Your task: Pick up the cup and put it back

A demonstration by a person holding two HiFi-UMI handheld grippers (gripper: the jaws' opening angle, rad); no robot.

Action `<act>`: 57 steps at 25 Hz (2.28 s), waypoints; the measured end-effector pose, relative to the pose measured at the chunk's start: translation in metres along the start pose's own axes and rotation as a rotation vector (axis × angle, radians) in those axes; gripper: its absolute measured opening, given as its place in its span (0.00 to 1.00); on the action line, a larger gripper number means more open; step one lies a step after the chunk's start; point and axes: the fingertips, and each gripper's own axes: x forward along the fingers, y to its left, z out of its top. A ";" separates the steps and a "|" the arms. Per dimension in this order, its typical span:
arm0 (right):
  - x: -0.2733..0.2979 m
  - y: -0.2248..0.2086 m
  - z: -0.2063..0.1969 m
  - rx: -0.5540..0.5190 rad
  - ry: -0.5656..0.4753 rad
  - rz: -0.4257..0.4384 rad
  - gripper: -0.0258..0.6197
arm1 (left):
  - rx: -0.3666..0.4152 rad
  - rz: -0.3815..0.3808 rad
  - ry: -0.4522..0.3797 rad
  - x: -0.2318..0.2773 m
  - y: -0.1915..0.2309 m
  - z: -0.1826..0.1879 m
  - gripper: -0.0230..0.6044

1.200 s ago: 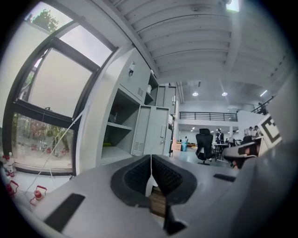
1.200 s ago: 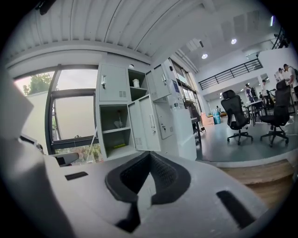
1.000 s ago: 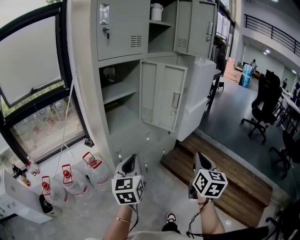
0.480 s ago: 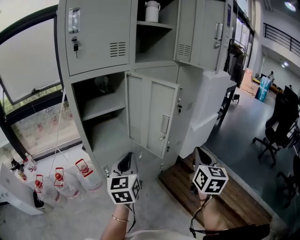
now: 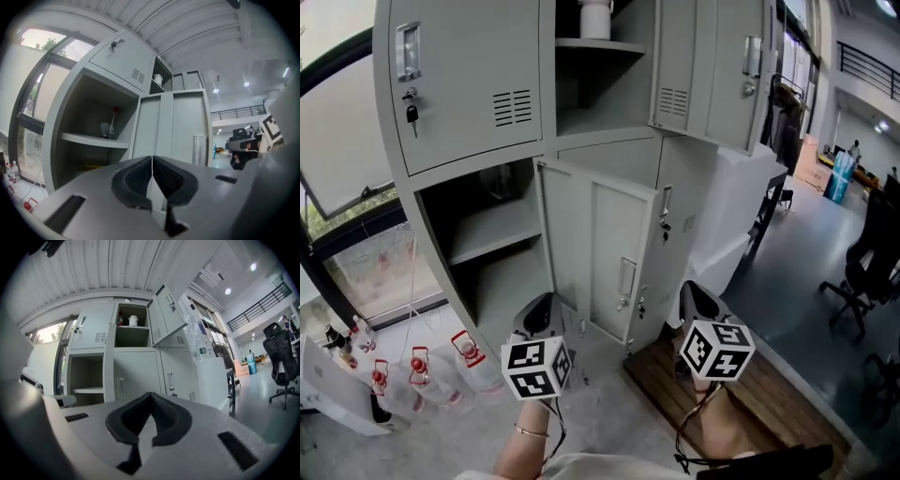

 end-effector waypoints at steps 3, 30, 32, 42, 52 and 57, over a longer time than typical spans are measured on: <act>0.010 0.002 0.001 -0.018 -0.010 0.004 0.03 | 0.022 0.016 -0.017 0.009 0.008 0.007 0.05; 0.007 0.013 -0.009 -0.026 0.008 0.101 0.29 | 0.017 0.069 0.005 -0.001 0.002 -0.014 0.05; 0.006 0.014 -0.009 -0.022 0.009 0.109 0.34 | 0.019 0.073 0.007 -0.003 0.002 -0.015 0.05; 0.002 0.014 -0.004 -0.023 0.017 0.128 0.52 | 0.028 0.091 0.026 -0.011 0.004 -0.015 0.05; 0.004 0.013 0.031 -0.027 -0.016 0.164 0.53 | 0.044 0.093 0.014 -0.003 0.003 0.011 0.05; 0.014 0.005 0.064 -0.026 -0.040 0.183 0.53 | 0.082 0.104 -0.011 0.003 0.006 0.040 0.05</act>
